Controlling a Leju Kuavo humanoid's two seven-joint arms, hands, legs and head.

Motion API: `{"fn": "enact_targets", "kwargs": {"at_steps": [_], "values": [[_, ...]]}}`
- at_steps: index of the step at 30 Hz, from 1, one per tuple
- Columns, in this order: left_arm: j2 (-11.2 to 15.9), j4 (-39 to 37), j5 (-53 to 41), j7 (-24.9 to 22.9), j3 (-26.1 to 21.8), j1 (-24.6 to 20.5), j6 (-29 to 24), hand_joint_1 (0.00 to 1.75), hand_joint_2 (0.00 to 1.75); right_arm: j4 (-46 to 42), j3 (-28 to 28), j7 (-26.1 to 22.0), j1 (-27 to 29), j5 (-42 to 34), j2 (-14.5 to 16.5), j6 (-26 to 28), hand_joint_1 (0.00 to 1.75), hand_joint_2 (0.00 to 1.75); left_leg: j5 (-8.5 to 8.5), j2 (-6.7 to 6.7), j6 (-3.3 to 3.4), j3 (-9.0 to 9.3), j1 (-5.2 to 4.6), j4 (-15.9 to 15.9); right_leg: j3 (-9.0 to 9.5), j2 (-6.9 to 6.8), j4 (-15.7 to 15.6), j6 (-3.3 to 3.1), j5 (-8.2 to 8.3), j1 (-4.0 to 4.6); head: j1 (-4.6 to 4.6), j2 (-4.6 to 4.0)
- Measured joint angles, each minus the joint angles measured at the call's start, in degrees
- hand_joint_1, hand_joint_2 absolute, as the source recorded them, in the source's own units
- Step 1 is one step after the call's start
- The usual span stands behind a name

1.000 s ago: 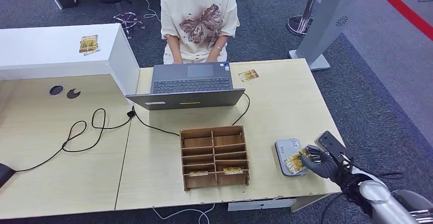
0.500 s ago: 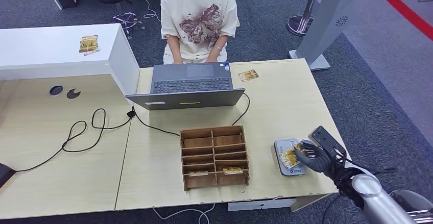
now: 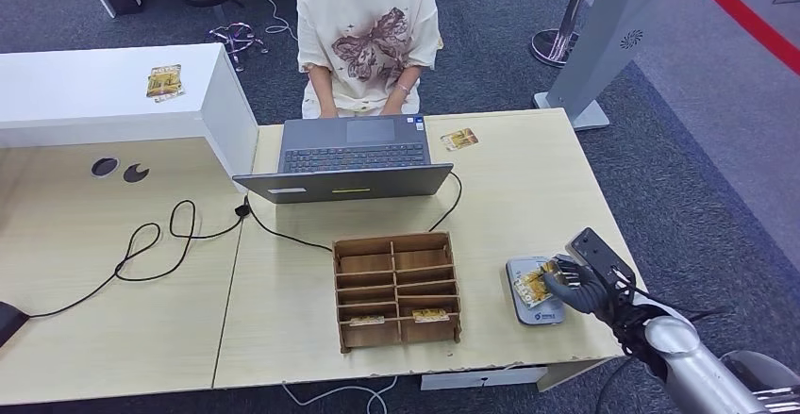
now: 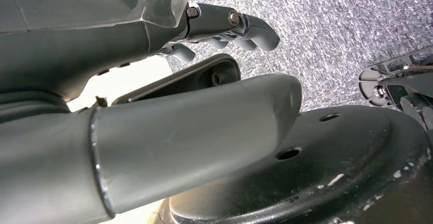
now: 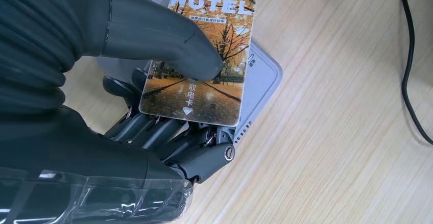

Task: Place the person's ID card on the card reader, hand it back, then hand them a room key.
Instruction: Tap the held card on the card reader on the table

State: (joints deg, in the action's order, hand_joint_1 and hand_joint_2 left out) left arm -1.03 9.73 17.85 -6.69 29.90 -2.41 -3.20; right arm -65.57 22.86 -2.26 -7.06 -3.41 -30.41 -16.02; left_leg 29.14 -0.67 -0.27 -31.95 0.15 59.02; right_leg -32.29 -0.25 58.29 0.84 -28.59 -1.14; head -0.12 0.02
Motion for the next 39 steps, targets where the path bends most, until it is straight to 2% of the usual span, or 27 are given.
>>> {"fn": "enact_targets", "kwargs": {"at_steps": [14,25,27,32,39], "values": [[0.0,0.0,0.3,0.0,0.1,0.0,0.0,0.00,0.00,1.2,0.0,0.5,-0.5,1.0,0.1,0.6,1.75,1.75,0.00,0.00,0.00,0.00,0.00,0.0,0.00,0.00,0.0,0.00,0.00,0.00,0.00,0.00],[0.2,0.0,0.7,-1.0,1.1,-0.1,0.0,0.00,0.00,2.8,0.1,1.5,-1.6,4.1,1.6,1.3,1.75,1.75,0.00,0.01,0.00,0.01,0.00,0.0,0.00,0.01,0.0,0.00,0.00,0.01,0.00,0.00],[0.2,0.0,1.0,-1.0,1.2,-0.1,0.0,0.00,0.00,2.9,0.3,1.7,-1.8,5.8,2.0,2.3,1.75,1.75,0.00,0.01,0.00,0.01,0.00,0.0,0.01,0.01,0.0,0.00,0.00,0.01,0.00,0.00],[0.2,0.0,2.0,-1.3,1.2,-0.2,-0.1,0.00,0.00,2.9,1.0,3.4,-2.9,16.8,4.5,7.3,1.75,1.75,0.00,0.09,0.00,0.07,0.03,0.0,0.02,0.13,0.0,-0.02,0.01,0.04,0.01,-0.01],[0.2,0.0,2.6,-1.6,1.9,-0.2,-0.1,0.00,0.00,3.4,1.0,3.1,-3.9,19.8,7.0,7.0,1.75,1.75,-0.01,0.14,-0.01,0.09,0.03,0.0,0.03,0.18,0.0,-0.05,0.04,0.03,0.01,0.00]]}}
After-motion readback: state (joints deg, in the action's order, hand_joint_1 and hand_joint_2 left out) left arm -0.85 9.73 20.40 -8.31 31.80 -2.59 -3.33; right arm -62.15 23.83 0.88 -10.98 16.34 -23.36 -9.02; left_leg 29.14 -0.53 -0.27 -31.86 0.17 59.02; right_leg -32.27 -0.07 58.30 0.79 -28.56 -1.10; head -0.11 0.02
